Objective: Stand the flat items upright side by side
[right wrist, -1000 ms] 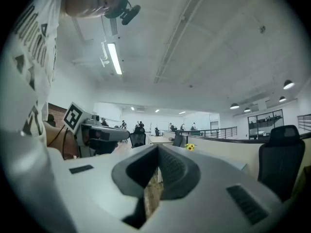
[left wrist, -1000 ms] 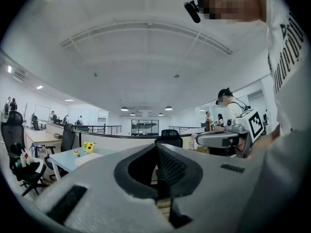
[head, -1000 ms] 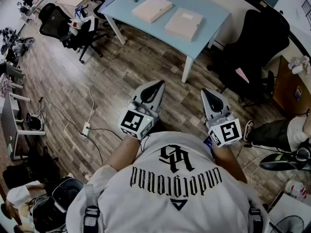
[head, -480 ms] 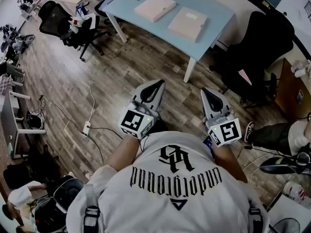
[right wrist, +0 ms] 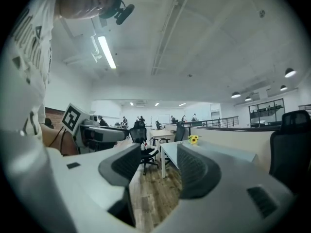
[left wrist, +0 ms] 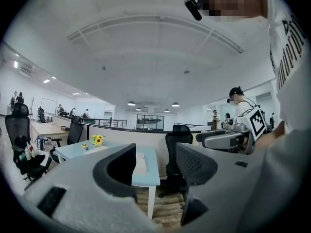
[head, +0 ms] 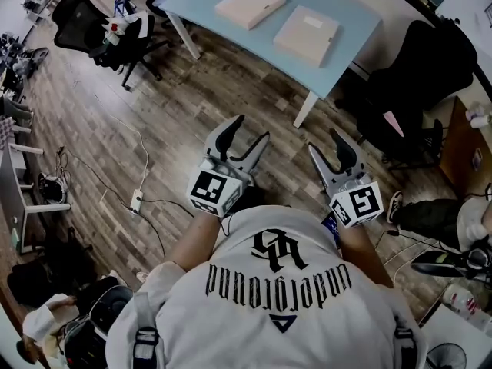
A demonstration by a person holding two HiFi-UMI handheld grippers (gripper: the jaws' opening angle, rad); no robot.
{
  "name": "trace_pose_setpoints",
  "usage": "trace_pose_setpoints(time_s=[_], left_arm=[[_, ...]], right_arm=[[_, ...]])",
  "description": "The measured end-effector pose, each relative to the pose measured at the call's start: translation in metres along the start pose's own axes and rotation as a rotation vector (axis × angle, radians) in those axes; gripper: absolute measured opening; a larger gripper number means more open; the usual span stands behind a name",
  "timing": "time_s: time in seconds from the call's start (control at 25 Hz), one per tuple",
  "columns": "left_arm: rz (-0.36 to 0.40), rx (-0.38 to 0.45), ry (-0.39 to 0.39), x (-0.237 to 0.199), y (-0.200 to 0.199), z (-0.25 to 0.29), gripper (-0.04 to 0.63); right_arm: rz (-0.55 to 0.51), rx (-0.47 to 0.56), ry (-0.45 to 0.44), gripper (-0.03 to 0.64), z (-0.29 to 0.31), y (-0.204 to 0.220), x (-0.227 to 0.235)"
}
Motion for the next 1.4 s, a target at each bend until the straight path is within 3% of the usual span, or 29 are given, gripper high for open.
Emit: trace_pose_setpoints(time_s=[0.6, 1.08, 1.4], left_arm=[[-0.018, -0.02, 0.075, -0.164, -0.014, 0.024, 0.264], [-0.023, -0.044, 0.083, -0.208, -0.006, 0.044, 0.273], [-0.017, -0.083, 0.096, -0.235, 0.003, 0.103, 0.275]], right_arm=[[-0.029, -0.041, 0.039, 0.25, 0.156, -0.02, -0.01], [-0.011, -0.059, 0.069, 0.25, 0.198, -0.012, 0.017], [0.019, -0.072, 0.067, 0.252, 0.243, 0.001, 0.068]])
Point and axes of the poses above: the fingertips, and each gripper's own axes: z forward along the fingers, x to its right, y out of its underside, the point moved 5 cm from there along -z, backward along the fingers, and after that the axes turned 2 degrees about -y, right-handed, at the moved point
